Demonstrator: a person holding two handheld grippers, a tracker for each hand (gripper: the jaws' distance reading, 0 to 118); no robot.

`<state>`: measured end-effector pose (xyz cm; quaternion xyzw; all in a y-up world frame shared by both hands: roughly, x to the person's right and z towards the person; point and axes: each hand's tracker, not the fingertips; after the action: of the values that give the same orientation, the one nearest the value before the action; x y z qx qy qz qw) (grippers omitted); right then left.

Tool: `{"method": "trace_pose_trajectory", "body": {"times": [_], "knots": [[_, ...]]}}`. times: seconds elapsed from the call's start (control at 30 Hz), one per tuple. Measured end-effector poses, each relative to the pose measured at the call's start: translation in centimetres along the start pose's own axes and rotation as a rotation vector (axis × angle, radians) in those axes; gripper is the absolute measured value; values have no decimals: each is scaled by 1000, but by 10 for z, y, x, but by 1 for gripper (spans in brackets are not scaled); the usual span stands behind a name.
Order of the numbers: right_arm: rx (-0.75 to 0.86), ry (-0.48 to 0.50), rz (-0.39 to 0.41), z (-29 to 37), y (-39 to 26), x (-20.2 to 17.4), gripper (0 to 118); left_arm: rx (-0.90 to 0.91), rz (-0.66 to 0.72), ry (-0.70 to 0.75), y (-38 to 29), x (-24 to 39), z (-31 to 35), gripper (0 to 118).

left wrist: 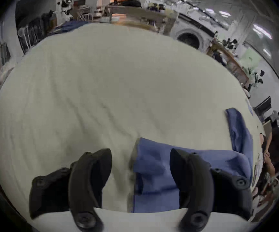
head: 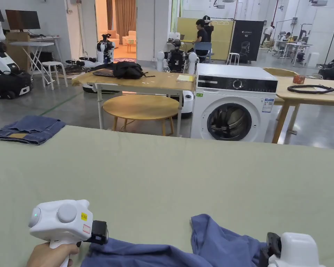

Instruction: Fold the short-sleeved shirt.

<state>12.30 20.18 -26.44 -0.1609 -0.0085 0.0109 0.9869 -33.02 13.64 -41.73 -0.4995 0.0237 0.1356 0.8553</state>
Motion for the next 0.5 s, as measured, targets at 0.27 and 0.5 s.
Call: {"method": "trace_pose_trajectory", "body": {"times": [0.27, 0.5], "knots": [[-59, -36, 1, -14, -16, 15, 0, -34, -168, 149, -9, 30, -11, 43], [-97, -34, -31, -21, -23, 21, 0, 16, -299, 159, -23, 47, -7, 2]]}}
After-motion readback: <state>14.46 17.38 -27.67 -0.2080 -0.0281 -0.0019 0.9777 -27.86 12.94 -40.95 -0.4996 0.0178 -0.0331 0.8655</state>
